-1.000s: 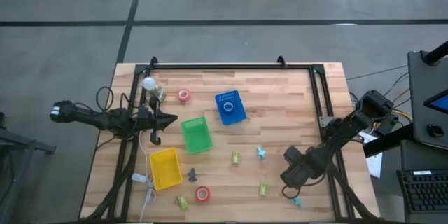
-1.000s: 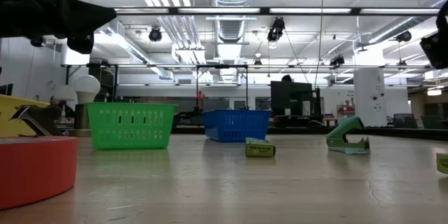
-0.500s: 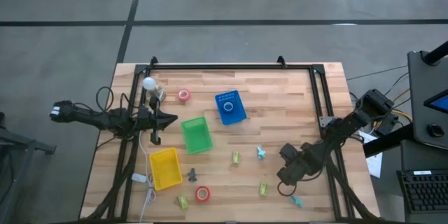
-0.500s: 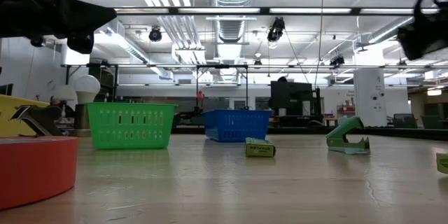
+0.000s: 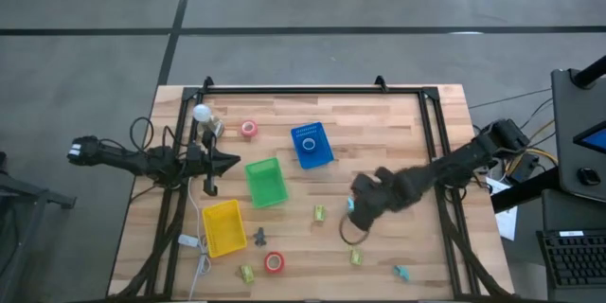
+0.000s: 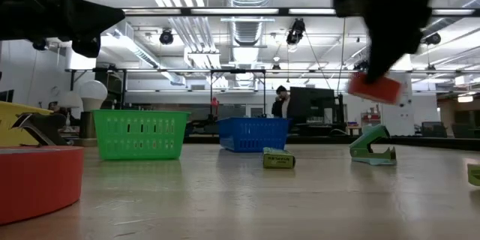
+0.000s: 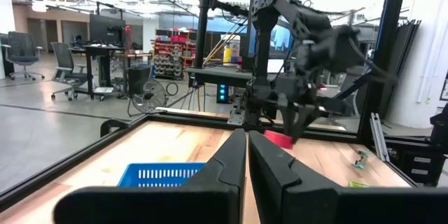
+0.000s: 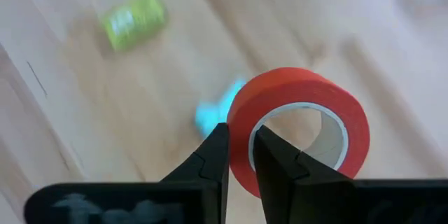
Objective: Pick and place Stapler, Stapler remover, tape
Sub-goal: Put the top orange tape into the blue basket
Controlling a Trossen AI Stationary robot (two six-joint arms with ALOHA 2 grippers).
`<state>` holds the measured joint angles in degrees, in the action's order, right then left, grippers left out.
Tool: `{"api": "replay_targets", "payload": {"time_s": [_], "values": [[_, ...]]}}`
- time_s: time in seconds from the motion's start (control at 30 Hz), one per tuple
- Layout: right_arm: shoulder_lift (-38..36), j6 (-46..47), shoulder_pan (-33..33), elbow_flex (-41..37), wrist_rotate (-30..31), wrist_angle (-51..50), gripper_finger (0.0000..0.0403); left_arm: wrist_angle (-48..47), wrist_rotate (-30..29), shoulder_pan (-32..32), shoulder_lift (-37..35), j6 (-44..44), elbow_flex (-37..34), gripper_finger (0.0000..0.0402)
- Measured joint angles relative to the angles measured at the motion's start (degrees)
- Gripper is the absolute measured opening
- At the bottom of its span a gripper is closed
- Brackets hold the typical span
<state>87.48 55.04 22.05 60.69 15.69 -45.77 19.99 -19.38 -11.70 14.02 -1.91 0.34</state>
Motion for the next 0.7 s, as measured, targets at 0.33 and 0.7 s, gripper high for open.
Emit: {"api": "replay_targets", "payload": {"time_s": [0.33, 0.7], "values": [[3.4, -22.24, -13.82, 10.39, 0.99, 4.17, 0.0044, 0.0, 0.0, 0.0, 0.0, 0.0, 0.0, 0.0023], [15.65, -36.91, -26.29, 19.06, -11.0, 11.89, 0.0045, -0.13, 0.0, 0.0, 0.0, 0.0, 0.0, 0.0023]]}}
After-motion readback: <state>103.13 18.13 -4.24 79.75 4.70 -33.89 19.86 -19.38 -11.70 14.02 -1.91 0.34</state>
